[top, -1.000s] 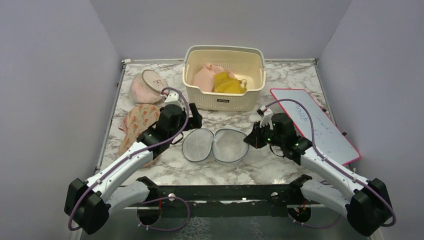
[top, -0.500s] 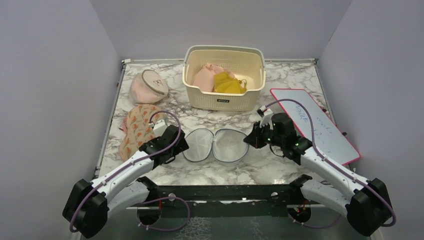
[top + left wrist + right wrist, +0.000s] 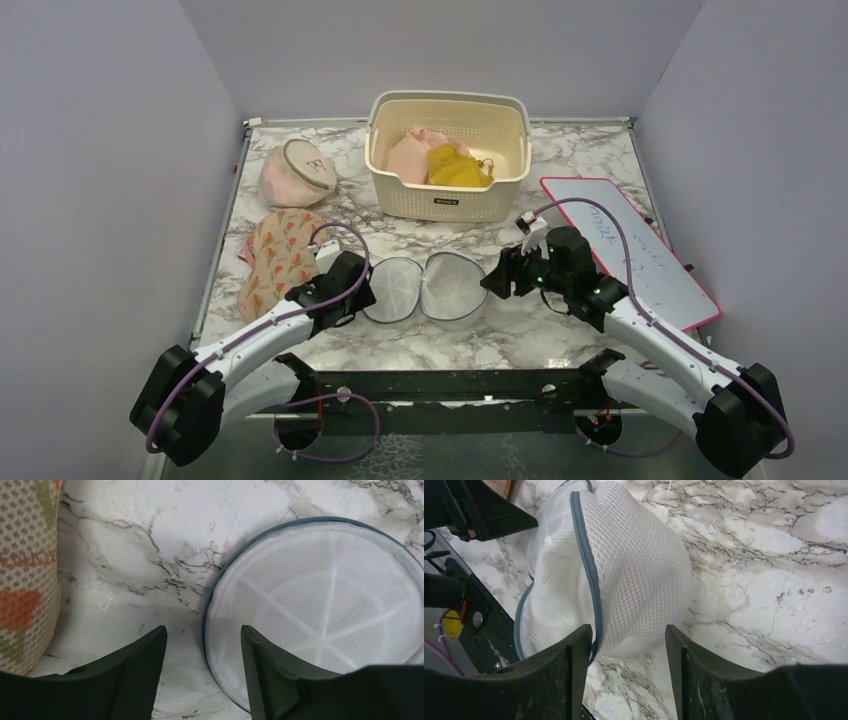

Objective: Unzip the laundry bag and remove the bra

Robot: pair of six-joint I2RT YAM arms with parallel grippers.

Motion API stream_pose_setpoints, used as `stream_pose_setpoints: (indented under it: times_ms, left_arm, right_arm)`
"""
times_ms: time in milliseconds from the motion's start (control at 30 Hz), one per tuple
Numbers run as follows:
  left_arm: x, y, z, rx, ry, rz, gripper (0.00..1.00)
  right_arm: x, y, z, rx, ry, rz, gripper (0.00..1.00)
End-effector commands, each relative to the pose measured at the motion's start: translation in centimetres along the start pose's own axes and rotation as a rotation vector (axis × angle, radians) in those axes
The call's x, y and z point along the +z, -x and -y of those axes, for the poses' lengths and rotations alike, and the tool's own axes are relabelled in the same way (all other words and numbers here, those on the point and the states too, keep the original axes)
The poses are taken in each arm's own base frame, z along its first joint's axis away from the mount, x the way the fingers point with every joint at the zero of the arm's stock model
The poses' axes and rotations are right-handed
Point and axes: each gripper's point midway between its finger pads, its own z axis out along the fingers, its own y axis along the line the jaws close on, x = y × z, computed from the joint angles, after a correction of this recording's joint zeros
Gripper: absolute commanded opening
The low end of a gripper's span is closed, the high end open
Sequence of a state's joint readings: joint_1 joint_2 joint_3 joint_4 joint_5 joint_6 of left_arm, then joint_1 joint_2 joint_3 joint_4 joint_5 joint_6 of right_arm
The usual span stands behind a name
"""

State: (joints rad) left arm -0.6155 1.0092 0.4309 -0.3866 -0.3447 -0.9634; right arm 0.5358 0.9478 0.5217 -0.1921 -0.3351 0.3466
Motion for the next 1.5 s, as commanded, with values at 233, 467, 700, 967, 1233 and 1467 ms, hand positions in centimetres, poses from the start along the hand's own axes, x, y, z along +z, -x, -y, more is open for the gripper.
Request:
stream_pose_setpoints:
  times_ms: [233,467,700,967,1233,1467]
  left_arm:
    - [0.5,-0.2,0.6,0.170,-0.007,0.032,0.40]
    - [1.1,-1.0,-0.2,0.275,0.142,0.020,0.39]
    - [0.9,-1.2,-0.4,0.236,0.135,0.022,0.16]
    - [-4.4,5.0,2.9,0.185,-0.088,0.261,0.00]
    - [-11.6,9.7,8.3,0.264,-0.411,0.429,0.00]
    - [-16.7,10.3,13.4,0.399,-0.692,0.446,0.00]
  right_arm:
    - [-0.9,1.2,-0.9,-0.039,0.031,0.070,0.78]
    - [-1.2,1.4,-0.9,-0.038,0.022,0.083,0.92]
    - [-2.1,2.0,-1.3,-0.051,0.033,0.132,0.99]
    - [-2.4,2.2,-1.3,-0.053,0.026,0.154,1.00]
    - [-2.9,2.7,-0.9,-0.046,-0.007,0.183,1.00]
    - [-3.3,3.0,-0.7,-0.043,-0.024,0.204,1.00]
